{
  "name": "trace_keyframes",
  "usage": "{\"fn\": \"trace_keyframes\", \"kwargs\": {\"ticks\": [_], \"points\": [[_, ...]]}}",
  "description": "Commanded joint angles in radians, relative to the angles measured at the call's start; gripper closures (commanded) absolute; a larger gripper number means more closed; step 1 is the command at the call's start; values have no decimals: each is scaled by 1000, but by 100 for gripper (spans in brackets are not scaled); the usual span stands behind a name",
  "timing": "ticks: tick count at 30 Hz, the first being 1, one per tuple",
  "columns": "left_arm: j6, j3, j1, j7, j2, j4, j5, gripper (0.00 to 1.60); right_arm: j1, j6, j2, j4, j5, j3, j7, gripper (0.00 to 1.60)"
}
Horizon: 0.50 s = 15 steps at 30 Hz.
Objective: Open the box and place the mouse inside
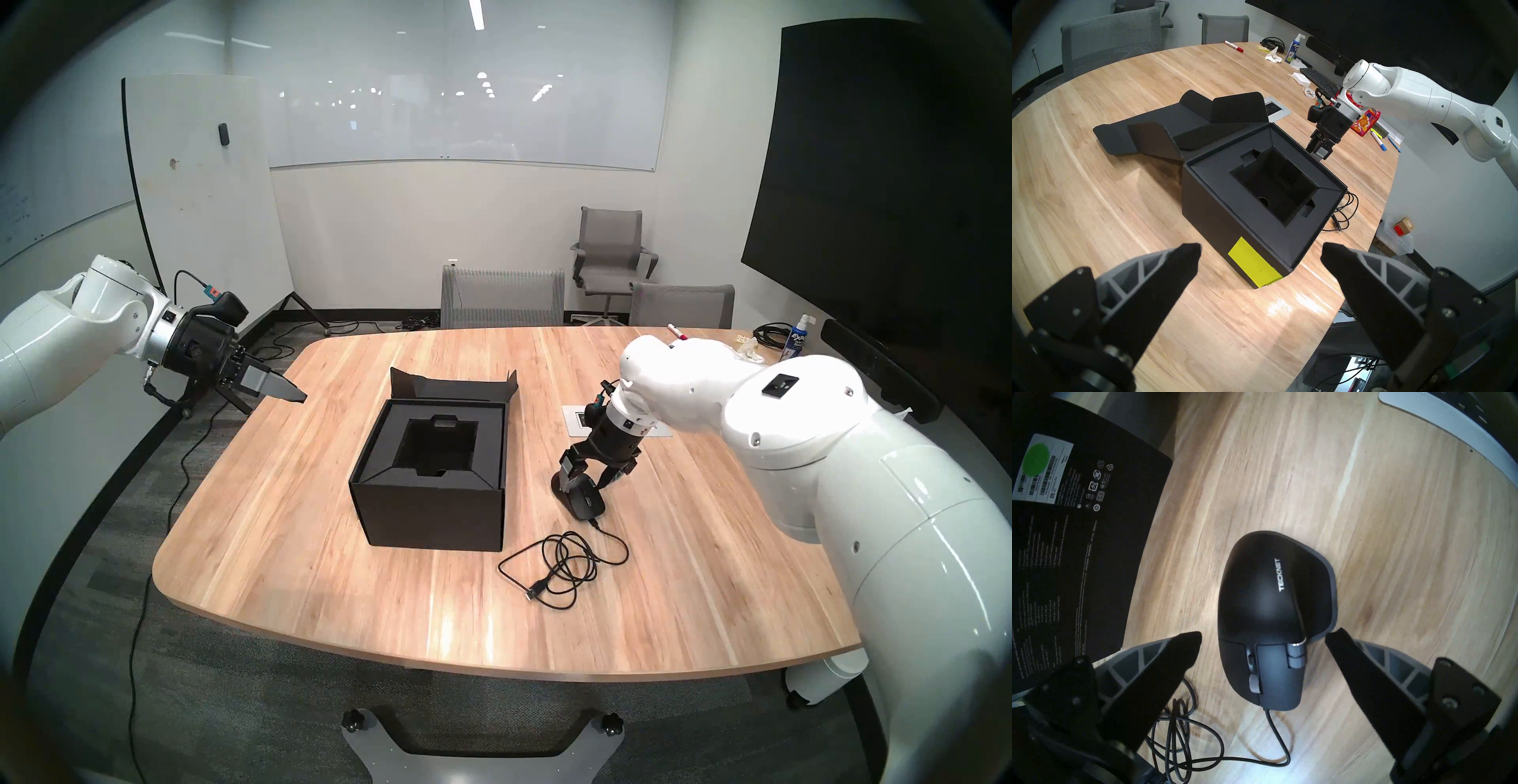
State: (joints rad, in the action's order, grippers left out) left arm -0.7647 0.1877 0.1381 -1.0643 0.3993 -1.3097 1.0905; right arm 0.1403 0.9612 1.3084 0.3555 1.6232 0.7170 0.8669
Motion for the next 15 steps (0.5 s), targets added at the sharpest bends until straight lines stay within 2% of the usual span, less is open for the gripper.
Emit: {"fn": "trace_keyframes", "kwargs": {"ticks": [1,15], "points": [[-1,12,-21,-37,0,-2,8,0,-18,-1,15,-17,6,8,104,0],[0,10,-23,-34,0,-3,11,0,-29,-1,37,-25,15,37,97,0]]}}
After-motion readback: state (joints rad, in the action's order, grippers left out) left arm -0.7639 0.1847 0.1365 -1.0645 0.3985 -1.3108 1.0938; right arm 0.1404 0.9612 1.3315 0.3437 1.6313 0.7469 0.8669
